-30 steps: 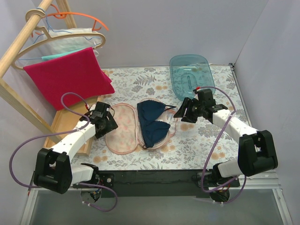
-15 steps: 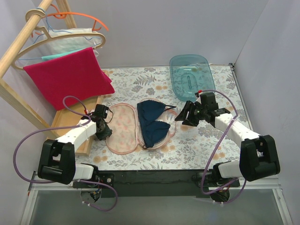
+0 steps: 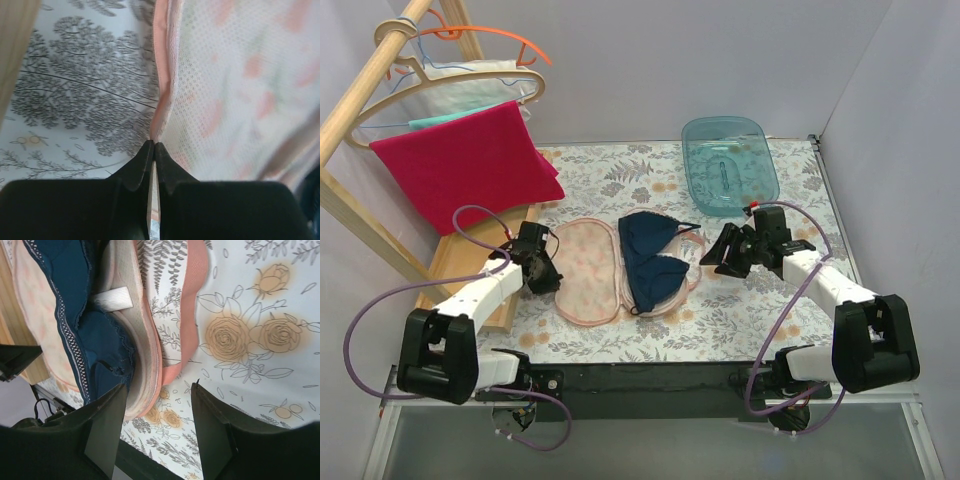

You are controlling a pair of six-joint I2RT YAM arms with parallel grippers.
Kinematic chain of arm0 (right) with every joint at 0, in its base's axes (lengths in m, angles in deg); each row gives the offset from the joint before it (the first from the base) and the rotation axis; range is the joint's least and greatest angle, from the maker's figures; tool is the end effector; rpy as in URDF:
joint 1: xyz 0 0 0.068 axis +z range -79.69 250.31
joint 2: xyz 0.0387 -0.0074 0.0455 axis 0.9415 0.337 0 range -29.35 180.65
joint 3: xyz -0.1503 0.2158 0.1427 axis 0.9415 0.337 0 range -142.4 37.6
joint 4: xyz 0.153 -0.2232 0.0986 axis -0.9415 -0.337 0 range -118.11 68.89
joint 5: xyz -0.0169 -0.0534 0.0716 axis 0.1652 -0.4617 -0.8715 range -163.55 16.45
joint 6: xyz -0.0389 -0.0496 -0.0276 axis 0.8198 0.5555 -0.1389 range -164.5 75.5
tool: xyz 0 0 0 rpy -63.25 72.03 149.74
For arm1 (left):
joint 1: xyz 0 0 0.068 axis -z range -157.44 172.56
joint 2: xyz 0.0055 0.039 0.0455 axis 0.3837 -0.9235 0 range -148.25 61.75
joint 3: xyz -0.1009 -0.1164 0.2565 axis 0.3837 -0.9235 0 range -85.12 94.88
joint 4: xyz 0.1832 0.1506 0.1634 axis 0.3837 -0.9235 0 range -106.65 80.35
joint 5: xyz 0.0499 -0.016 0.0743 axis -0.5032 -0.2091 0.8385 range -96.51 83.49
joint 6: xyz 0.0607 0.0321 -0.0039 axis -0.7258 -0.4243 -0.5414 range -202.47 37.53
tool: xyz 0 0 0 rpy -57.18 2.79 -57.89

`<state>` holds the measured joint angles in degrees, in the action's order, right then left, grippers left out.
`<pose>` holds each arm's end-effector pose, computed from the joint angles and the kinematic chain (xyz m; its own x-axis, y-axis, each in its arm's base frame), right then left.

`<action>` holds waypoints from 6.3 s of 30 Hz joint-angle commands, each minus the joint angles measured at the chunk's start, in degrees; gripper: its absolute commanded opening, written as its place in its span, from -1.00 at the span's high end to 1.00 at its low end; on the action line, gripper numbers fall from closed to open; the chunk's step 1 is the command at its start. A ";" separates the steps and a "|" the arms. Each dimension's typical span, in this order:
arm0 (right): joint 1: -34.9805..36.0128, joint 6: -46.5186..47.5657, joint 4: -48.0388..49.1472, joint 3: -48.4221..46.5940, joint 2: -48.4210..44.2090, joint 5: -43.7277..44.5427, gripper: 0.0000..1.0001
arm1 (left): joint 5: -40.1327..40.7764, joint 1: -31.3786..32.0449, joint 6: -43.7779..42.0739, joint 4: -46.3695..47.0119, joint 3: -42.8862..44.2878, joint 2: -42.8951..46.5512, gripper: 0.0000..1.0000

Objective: Place the bra in the laundry bag and zip it closed
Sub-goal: Pick up the laundry bag at the center of the board, then adjust the bra in the laundry bag.

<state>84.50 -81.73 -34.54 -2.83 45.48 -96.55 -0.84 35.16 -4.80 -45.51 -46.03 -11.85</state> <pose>0.2730 0.0915 0.1970 -0.8625 0.3562 -0.3595 0.0523 0.7693 0.6367 0.2357 -0.0470 0.1657 -0.3767 -0.9119 -0.1627 -0.8586 0.4097 -0.3083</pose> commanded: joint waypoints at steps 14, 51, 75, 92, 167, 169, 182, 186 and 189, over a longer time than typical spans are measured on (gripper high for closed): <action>-1.98 3.04 2.00 -3.25 9.54 4.81 -0.18 | -15.42 0.50 -9.20 -2.73 12.32 11.64 1.00; 30.35 11.13 -18.29 -43.93 25.96 18.51 -0.09 | -20.96 3.22 -7.71 -1.85 17.60 10.32 1.00; 43.37 6.38 -33.24 -47.38 32.92 33.63 -0.07 | -22.55 3.31 -8.50 -1.23 18.21 10.32 1.00; 44.60 8.14 -34.20 -46.85 36.09 30.04 0.00 | -22.28 3.31 -8.85 -1.23 18.04 9.44 1.00; 32.83 10.60 -32.27 -62.74 35.19 35.93 -0.11 | -23.78 3.31 -9.38 -0.44 18.92 8.83 1.00; 32.74 10.87 -32.27 -65.56 37.57 35.57 -0.11 | -23.95 3.31 -9.38 -0.35 18.83 8.83 1.00; 32.56 10.08 -32.18 -76.64 52.08 37.95 -0.10 | -25.71 3.31 -8.94 0.61 17.95 9.62 1.00; 32.74 9.81 -32.10 -77.08 53.93 38.82 -0.10 | -25.97 3.22 -9.11 0.88 17.95 9.53 1.00; 32.83 10.25 -32.18 -78.05 55.25 39.88 -0.10 | -26.15 3.22 -9.38 0.88 17.86 9.44 1.00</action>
<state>116.94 -71.48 -67.35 -77.20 99.44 -59.20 -25.49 38.18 -13.65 -45.29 -28.59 -3.61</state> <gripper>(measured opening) 0.552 0.016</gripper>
